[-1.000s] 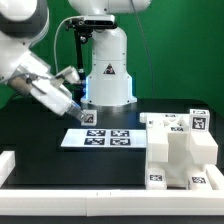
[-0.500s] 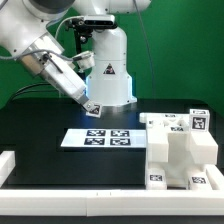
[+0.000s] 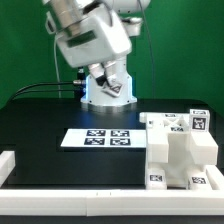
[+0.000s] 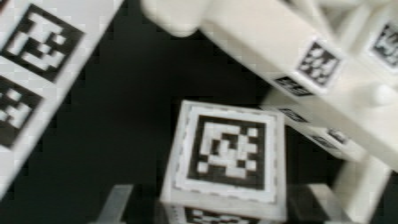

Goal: Assemble chair

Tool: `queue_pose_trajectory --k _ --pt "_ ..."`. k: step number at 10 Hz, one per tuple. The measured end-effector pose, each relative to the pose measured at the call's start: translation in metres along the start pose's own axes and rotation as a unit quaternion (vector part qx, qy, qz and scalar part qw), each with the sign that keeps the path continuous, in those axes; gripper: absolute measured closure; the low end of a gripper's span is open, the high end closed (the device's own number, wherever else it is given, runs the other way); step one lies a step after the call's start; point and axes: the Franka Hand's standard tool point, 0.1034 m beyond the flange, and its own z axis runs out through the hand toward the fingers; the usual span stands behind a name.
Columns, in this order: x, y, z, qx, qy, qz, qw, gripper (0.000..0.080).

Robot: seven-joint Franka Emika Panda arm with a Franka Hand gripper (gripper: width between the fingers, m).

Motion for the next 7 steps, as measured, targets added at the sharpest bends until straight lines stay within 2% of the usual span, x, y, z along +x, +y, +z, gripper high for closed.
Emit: queue_pose_trajectory --k 1,3,4,5,6,7 --pt "0.000 0.001 0.002 -0.002 0.032 0.005 0.999 0.0519" --pt "0.004 -0.007 0.007 0.005 0.104 0.000 0.995 0.0519" --pt "0.007 -0.019 0.028 -0.027 0.135 -0.030 0.990 0.0519" --pt "-0.004 -0.047 0.023 -0.034 0.147 -0.082 0.985 0.0519" --pt "-0.014 -0.067 0.022 -0.039 0.160 -0.128 0.978 0.0519" --pt "-0.024 -0.083 0.029 -0.056 0.158 -0.196 0.966 0.0519"
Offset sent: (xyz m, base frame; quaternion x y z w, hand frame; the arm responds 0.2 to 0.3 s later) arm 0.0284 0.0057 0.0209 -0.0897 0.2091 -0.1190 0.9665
